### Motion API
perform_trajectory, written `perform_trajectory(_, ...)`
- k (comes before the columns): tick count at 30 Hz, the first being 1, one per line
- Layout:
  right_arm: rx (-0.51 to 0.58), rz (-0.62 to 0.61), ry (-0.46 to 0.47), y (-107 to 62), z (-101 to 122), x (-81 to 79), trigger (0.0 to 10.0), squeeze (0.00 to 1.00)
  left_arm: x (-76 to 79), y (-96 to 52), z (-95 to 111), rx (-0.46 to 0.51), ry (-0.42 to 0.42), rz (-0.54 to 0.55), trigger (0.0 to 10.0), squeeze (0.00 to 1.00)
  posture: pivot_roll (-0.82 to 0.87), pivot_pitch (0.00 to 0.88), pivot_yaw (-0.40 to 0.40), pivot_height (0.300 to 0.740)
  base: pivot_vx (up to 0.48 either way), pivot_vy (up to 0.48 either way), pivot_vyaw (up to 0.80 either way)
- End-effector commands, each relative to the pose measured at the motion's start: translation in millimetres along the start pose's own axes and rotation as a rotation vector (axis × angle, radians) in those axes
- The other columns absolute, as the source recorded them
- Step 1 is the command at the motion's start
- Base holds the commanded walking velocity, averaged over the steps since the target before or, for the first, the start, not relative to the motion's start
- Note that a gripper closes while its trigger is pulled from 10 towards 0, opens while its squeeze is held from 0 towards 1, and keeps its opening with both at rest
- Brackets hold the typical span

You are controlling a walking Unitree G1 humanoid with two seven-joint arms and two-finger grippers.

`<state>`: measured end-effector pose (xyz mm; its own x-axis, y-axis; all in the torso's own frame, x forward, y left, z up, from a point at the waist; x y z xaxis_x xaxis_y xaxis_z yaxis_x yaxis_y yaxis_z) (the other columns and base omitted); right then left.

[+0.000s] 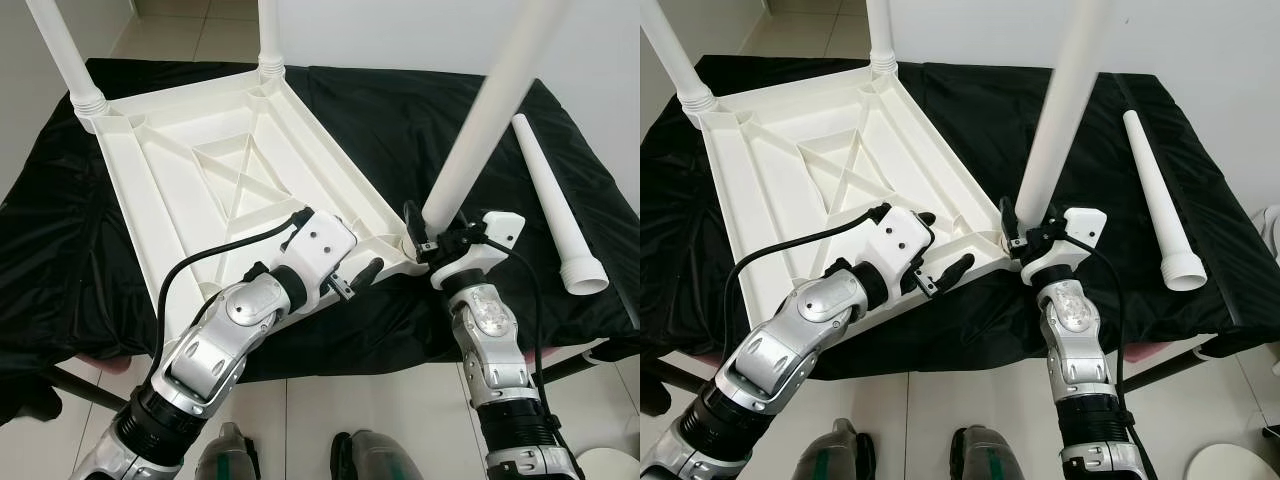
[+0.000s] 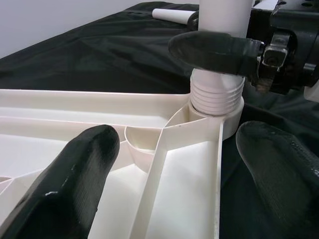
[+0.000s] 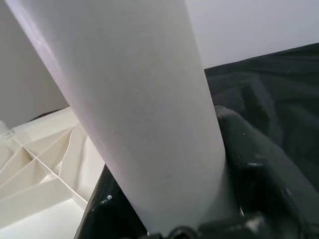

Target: Building children table

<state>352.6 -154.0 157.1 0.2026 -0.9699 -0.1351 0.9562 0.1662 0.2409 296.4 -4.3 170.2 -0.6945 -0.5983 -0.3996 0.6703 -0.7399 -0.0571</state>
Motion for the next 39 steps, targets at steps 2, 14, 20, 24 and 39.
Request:
perform_trajectory(2,-0.131,-0.079,0.074,-8.7,-30.3,13.5,10.0,0.0,7.6,-2.6,5.2,0.018,0.001,-0.064,10.0,0.0,-0.1,0.067,0.002,0.74,0.0,0.0,0.0)
perform_trajectory(14,-0.142,-0.111,0.125,-6.6,-31.3,17.4,10.0,0.0,7.1,-3.1,7.0,0.019,0.002,-0.06,10.0,0.0,-0.09,0.073,-0.001,0.74,0.0,0.0,0.0)
perform_trajectory(20,-0.098,-0.044,0.091,-15.1,-26.7,5.8,10.0,0.0,7.0,-3.4,8.2,0.02,0.0,-0.056,10.0,0.0,-0.09,0.076,-0.003,0.74,0.0,0.0,0.0)
perform_trajectory(24,-0.072,-0.036,0.1,-20.4,-24.3,4.2,10.0,0.0,7.0,-3.5,9.3,0.023,-0.002,-0.054,10.0,0.0,-0.1,0.077,-0.002,0.74,0.0,0.0,0.0)
perform_trajectory(39,-0.08,-0.108,0.132,-29.7,-32.7,16.0,10.0,0.0,6.2,-3.9,12.4,0.032,-0.002,-0.058,10.0,0.0,-0.1,0.078,0.006,0.74,0.0,0.0,0.0)
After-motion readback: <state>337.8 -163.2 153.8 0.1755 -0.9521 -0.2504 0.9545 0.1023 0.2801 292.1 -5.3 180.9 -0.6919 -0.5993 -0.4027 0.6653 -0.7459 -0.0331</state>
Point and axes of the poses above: a point about 5 cm out from each wrist's last joint towards the gripper, its own y axis pointing out of the wrist towards the gripper, its own z axis along the axis of the wrist's last joint, x = y × z, the point moved 6 cm from there along y, pointing out of the wrist towards the gripper, and after that the axes turned 10 degrees about y, right-handed, at the moved point
